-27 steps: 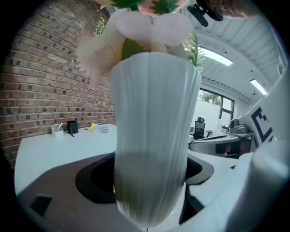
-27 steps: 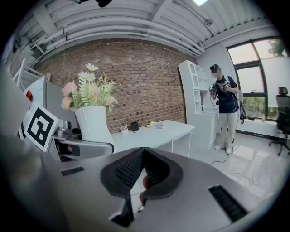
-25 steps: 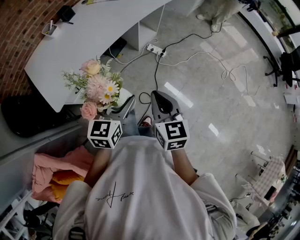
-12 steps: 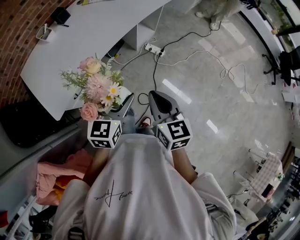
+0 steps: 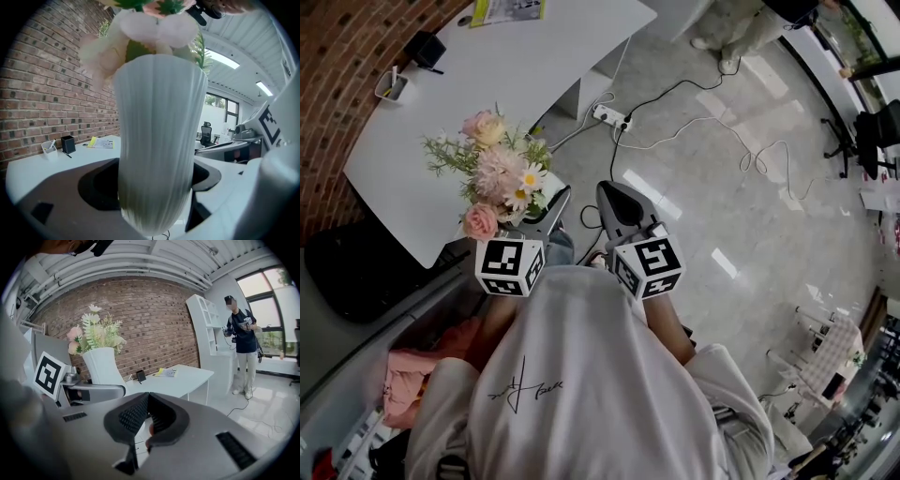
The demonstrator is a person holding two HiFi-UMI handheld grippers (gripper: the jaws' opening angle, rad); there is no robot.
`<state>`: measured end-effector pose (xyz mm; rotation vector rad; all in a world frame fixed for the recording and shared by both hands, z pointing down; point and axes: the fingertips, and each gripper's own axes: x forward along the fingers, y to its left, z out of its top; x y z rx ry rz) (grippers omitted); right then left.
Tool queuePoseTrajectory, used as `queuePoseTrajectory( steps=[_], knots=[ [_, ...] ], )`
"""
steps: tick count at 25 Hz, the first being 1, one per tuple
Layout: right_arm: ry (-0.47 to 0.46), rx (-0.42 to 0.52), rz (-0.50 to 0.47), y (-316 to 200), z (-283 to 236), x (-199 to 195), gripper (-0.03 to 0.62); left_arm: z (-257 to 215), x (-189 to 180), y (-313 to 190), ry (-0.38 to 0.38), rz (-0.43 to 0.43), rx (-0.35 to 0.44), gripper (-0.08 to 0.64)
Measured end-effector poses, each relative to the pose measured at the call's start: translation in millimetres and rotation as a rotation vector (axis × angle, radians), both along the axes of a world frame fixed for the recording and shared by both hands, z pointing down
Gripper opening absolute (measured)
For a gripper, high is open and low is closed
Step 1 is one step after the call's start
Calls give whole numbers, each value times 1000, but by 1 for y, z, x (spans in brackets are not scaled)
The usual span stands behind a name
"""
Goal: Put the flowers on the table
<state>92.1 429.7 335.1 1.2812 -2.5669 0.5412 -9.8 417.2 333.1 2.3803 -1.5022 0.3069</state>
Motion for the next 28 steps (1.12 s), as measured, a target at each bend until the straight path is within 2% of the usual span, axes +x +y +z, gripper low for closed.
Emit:
queuePoseTrajectory(
  steps=[7,13,28],
  knots=[
    [6,33,-27,-34,-12,-45,25,-7,-40,-31,20,-14,26,422],
    [23,39,-22,-67,-15,-106,25,-7,-104,-66,27,-14,32,422],
    [19,44,-35,-75,-16,-95,25,-11,-105,-71,17,-42,50,422]
  ],
)
